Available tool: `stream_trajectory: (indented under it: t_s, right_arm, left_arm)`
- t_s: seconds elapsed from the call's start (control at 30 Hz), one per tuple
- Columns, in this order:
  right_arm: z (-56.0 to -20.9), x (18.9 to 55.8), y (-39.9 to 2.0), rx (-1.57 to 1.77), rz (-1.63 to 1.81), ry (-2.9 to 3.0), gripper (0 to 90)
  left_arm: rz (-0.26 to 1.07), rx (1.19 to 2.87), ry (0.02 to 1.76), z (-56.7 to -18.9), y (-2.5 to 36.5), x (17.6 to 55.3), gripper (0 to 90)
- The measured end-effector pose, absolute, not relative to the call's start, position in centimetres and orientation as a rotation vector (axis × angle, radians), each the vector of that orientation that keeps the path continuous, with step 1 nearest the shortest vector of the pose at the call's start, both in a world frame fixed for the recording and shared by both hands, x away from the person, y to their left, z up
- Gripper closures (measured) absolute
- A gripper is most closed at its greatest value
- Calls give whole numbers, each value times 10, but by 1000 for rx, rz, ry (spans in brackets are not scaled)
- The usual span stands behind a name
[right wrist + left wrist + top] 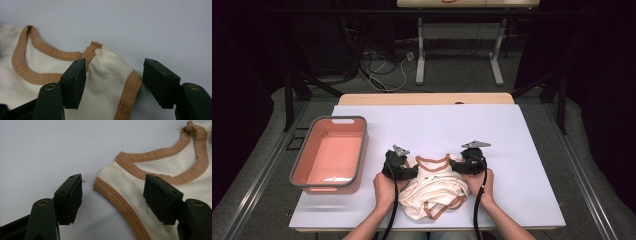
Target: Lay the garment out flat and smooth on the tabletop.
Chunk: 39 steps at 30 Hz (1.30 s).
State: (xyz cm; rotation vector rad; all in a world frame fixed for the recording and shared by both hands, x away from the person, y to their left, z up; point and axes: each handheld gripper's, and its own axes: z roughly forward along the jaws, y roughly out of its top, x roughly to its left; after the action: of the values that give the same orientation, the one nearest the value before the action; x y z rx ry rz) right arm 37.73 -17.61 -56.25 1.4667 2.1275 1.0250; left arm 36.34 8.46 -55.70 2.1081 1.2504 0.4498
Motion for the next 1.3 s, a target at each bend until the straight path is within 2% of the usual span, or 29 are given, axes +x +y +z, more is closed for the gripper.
stream_trajectory:
  t_s: [0.13,0.27,0.37,0.43,0.67,1.03,1.17,1.3]
  right_arm:
    - [-563,375,-173,1440,984,2107,429]
    - [-565,370,-169,1401,965,2091,606]
    - [-566,365,-163,1368,979,2100,781]
    - [-566,363,-161,1361,975,2093,798]
    - [-564,357,-168,1393,1050,2012,802]
    - [-536,340,-170,1317,1162,1858,801]
    - [-521,343,-174,1297,1187,1826,801]
    - [-491,362,-175,1272,1208,1767,801]
  left_arm:
    - [458,2108,1223,-560,81,361,423]
    - [465,2099,1178,-562,78,355,571]
    - [462,2103,1145,-562,78,353,743]
    - [460,2087,1148,-563,78,352,822]
    - [493,2004,1179,-561,82,344,853]
    - [603,1870,1138,-537,85,335,856]
    - [640,1841,1116,-521,84,347,857]
    - [721,1822,1080,-484,77,373,856]
